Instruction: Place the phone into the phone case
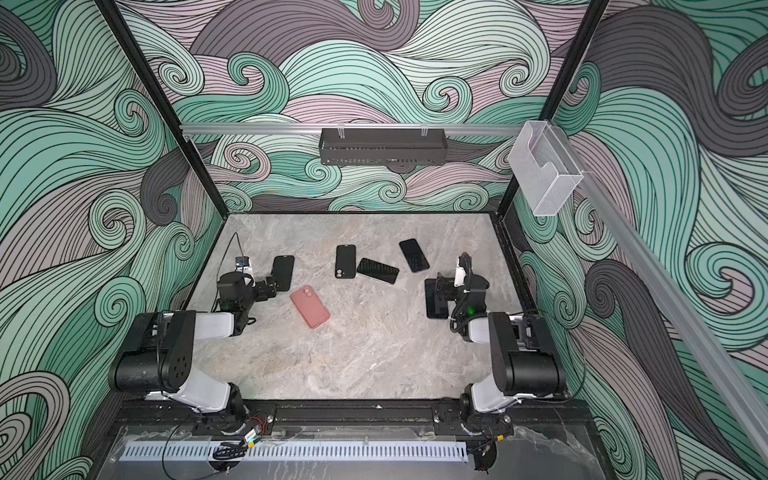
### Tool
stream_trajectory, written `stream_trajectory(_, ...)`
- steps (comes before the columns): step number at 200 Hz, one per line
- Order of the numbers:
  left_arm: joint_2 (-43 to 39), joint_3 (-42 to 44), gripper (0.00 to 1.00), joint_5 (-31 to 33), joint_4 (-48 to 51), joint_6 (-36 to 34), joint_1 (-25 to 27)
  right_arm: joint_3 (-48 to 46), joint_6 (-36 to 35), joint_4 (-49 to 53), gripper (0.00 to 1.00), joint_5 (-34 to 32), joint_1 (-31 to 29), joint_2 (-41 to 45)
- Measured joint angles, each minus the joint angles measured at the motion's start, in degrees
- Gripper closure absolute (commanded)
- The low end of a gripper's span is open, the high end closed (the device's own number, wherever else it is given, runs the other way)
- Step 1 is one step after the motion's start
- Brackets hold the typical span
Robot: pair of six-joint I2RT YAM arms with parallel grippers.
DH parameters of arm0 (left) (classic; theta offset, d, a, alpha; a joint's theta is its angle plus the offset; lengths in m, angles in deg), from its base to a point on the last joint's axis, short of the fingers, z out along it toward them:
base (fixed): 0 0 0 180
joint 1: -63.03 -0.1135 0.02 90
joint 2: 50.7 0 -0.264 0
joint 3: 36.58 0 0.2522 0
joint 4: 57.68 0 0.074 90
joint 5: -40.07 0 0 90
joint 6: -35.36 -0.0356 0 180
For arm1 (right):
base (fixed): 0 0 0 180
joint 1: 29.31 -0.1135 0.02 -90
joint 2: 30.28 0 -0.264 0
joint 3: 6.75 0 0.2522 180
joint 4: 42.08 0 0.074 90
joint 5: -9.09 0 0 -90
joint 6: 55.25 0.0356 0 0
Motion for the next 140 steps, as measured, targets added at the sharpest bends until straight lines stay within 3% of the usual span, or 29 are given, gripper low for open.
stream_trajectory(140, 0.0, 0.0, 0.01, 0.0, 0.0, 0.0, 0.0, 0.0, 0.0, 0.4, 0.01, 0.0, 0.0, 0.0)
